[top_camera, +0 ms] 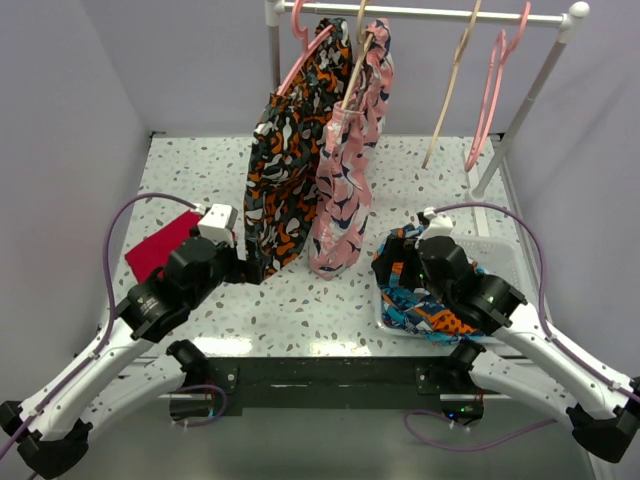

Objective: Place the shorts on the hanger

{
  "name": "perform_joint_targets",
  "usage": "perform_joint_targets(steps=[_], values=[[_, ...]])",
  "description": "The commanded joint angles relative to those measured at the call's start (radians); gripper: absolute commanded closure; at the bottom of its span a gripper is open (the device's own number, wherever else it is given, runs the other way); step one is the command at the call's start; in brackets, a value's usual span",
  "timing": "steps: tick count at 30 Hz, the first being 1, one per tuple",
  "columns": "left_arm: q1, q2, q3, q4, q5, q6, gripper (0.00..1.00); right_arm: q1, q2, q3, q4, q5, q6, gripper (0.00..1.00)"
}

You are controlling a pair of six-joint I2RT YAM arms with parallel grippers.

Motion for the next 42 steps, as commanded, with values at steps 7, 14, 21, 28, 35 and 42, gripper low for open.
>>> perform_joint_targets(steps=[7, 14, 21, 28, 35, 42], values=[[-0.001, -0.02, 0.032, 0.025, 0.016, 0.034, 0.0, 0.003, -0.035, 0.077, 0.001, -0.008, -0.002, 0.02], [-0.002, -0.023, 0.059, 0.015, -0.004, 0.037, 0.0, 0.003, -0.024, 0.139, 0.008, -0.077, -0.03, 0.02], [-0.002, -0.004, 0.084, -0.021, -0.008, 0.053, 0.0, 0.003, -0.006, 0.321, -0.067, -0.064, -0.068, 0.02], [0.0, -0.009, 0.084, -0.016, 0.006, 0.037, 0.0, 0.001, 0.0, 0.202, -0.189, 0.072, -0.002, 0.02], [-0.002, 0.02, 0.093, -0.021, 0.011, 0.039, 0.0, 0.003, 0.065, 0.013, -0.12, 0.057, 0.019, 0.05], [-0.002, 0.037, 0.096, -0.019, 0.008, 0.042, 0.0, 0.003, 0.18, -0.016, -0.083, 0.092, 0.025, 0.09]])
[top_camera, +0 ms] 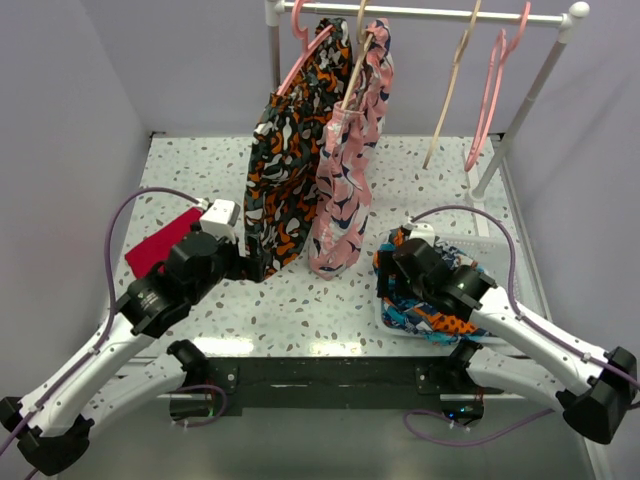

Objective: Place the shorts on the hanger

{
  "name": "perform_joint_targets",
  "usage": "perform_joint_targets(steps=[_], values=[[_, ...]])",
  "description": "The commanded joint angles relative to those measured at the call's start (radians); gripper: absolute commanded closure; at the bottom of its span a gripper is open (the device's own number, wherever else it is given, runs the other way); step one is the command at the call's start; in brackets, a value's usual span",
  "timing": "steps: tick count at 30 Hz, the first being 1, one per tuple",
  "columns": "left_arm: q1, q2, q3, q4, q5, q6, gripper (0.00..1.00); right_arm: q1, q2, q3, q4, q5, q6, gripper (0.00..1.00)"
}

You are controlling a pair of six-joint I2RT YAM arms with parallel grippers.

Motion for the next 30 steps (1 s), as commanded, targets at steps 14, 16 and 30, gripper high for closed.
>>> perform_joint_targets(steps=[14, 16, 30], values=[[0.0, 0.013, 0.06, 0.003, 0.023, 0.011, 0.0, 0.003, -0.157, 0.335, -0.198, 0.33, -0.011, 1.0], [0.0, 0.006, 0.061, 0.009, 0.023, 0.011, 0.0, 0.003, -0.171, 0.386, -0.227, 0.37, -0.025, 1.0], [0.0, 0.002, 0.09, 0.015, 0.075, 0.003, 0.0, 0.003, -0.108, 0.751, -0.225, 0.197, -0.143, 1.0]])
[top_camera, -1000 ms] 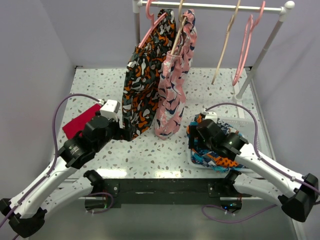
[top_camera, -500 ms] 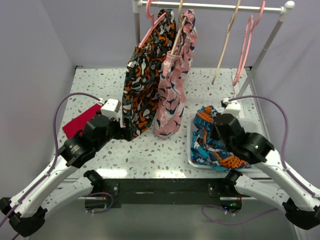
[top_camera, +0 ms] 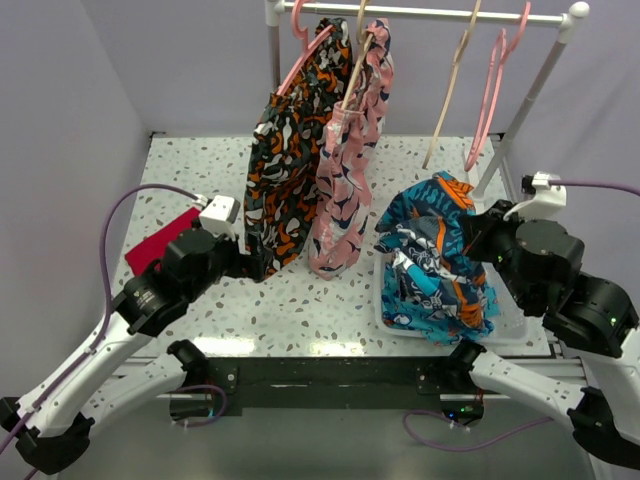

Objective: Place the shorts on the hanger

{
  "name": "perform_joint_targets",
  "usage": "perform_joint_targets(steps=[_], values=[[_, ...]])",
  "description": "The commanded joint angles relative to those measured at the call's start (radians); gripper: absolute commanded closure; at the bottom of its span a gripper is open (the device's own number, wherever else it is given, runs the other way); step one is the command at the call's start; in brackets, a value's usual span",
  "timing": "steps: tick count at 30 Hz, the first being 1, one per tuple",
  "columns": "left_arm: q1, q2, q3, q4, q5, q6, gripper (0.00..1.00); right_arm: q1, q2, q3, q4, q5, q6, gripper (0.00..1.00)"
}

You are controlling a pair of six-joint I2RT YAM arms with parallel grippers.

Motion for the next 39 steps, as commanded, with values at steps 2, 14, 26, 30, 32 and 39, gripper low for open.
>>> perform_joint_targets(steps=[2, 14, 26, 30, 32, 39], values=[[-0.002, -0.011, 0.05, 0.027, 0.05, 0.001, 0.0, 0.003, 0.076, 0.136, 0.048, -0.167, -0.056, 1.0], [-0.001, -0.045, 0.066, 0.058, 0.174, 0.023, 0.03, 0.003, 0.197, 0.257, 0.178, -0.658, -0.038, 1.0], [-0.001, -0.097, 0.079, 0.023, 0.201, 0.047, 0.16, 0.003, 0.251, 0.216, 0.341, -0.961, -0.011, 1.0], [-0.002, -0.118, 0.081, 0.029, 0.243, 0.049, 0.26, 0.001, 0.272, 0.196, 0.341, -0.936, 0.013, 1.0], [-0.002, -0.124, 0.092, 0.027, 0.247, 0.055, 0.32, 0.003, 0.295, 0.161, 0.364, -0.953, 0.025, 1.0], [-0.001, -0.158, 0.148, 0.023, 0.412, 0.113, 0.5, 0.087, 0.401, -0.004, 0.491, -0.883, 0.117, 1.0]])
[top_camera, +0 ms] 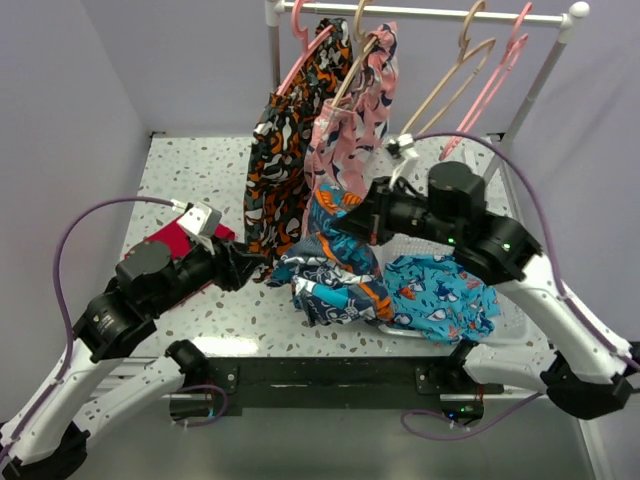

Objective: Place the shorts on the hanger

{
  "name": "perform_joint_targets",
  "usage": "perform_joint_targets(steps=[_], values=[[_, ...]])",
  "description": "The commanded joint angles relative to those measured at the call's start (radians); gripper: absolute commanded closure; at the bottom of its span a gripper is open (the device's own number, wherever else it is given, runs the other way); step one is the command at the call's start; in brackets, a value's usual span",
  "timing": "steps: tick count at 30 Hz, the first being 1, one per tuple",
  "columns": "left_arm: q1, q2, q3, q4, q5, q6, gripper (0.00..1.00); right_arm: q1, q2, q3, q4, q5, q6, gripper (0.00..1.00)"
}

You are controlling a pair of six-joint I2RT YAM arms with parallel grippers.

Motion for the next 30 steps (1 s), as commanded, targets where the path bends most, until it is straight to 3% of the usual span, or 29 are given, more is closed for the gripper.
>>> perform_joint_targets(steps=[1, 4, 5, 6, 7, 10, 11, 16, 20, 22, 23, 27, 30], values=[[-0.002, -0.029, 0.068, 0.022, 0.168, 0.077, 0.5, 0.113, 0.079, -0.088, 0.139, 0.139, 0.061, 1.0], [-0.002, -0.011, 0.066, 0.019, 0.258, 0.1, 0.45, 0.208, 0.197, -0.086, 0.188, 0.224, 0.057, 0.97], [-0.002, 0.006, 0.063, 0.012, 0.273, 0.108, 0.41, 0.214, 0.264, -0.075, 0.2, 0.192, 0.055, 0.82], [-0.001, 0.014, 0.06, 0.004, 0.275, 0.108, 0.4, 0.216, 0.292, -0.061, 0.197, 0.183, 0.052, 0.75], [0.0, 0.022, 0.056, -0.01, 0.279, 0.109, 0.39, 0.217, 0.304, -0.04, 0.188, 0.188, 0.048, 0.54], [-0.002, 0.042, 0.034, -0.016, 0.296, 0.108, 0.35, 0.217, 0.256, -0.045, 0.149, 0.315, 0.02, 0.26], [-0.002, 0.049, 0.027, -0.019, 0.298, 0.106, 0.34, 0.217, 0.223, -0.052, 0.136, 0.418, 0.006, 0.23], [-0.002, 0.074, -0.059, 0.051, 0.314, 0.054, 0.34, 0.217, -0.03, -0.148, 0.041, 0.677, -0.002, 0.18], [-0.022, 0.123, -0.147, 0.14, 0.344, 0.005, 0.38, 0.217, -0.208, -0.23, -0.017, 0.775, 0.006, 0.18], [-0.092, 0.146, -0.196, 0.204, 0.315, -0.039, 0.39, 0.216, -0.27, -0.254, -0.06, 0.807, 0.011, 0.18], [-0.13, 0.176, -0.211, 0.226, 0.245, -0.055, 0.39, 0.217, -0.288, -0.262, -0.071, 0.815, 0.015, 0.18], [-0.455, 0.304, -0.217, 0.294, -0.049, -0.132, 0.38, 0.216, -0.341, -0.325, -0.083, 0.809, 0.029, 0.18], [-0.586, 0.434, -0.191, 0.321, -0.251, -0.193, 0.36, 0.216, -0.354, -0.348, -0.082, 0.795, 0.035, 0.18]])
